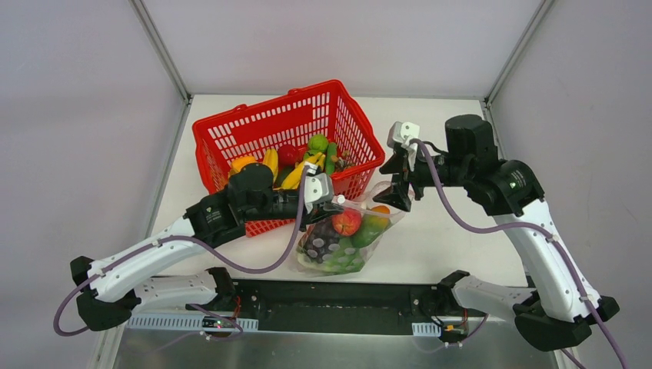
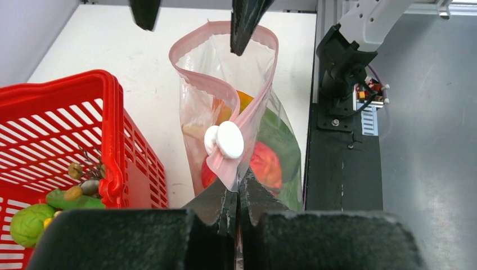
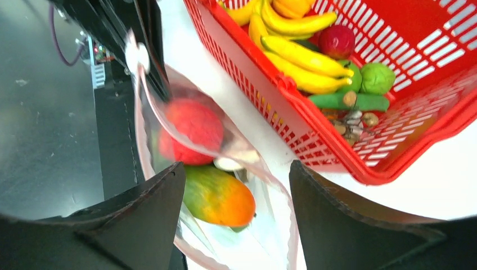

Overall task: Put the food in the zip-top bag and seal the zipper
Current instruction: Zip the zipper food storage bag at the center of the board.

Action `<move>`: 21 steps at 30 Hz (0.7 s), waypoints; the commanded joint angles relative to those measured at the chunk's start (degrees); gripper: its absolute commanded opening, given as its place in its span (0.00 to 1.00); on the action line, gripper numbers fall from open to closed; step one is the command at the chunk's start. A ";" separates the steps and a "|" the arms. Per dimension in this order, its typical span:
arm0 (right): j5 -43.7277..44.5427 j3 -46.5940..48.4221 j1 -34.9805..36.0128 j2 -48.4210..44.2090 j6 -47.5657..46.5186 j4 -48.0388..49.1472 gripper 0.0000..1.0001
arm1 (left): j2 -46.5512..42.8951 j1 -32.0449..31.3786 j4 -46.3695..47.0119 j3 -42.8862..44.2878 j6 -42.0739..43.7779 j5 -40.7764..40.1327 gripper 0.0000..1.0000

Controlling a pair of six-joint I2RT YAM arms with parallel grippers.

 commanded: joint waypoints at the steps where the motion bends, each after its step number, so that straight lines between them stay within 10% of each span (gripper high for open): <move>1: 1.96 -3.52 -1.02 -3.30 -3.97 -3.10 0.70 | -2.99 0.46 4.36 0.80 0.93 3.02 0.00; 21: -10.06 -10.27 -1.78 -0.68 -9.86 2.37 0.49 | -1.60 0.46 2.54 2.69 0.68 6.59 0.00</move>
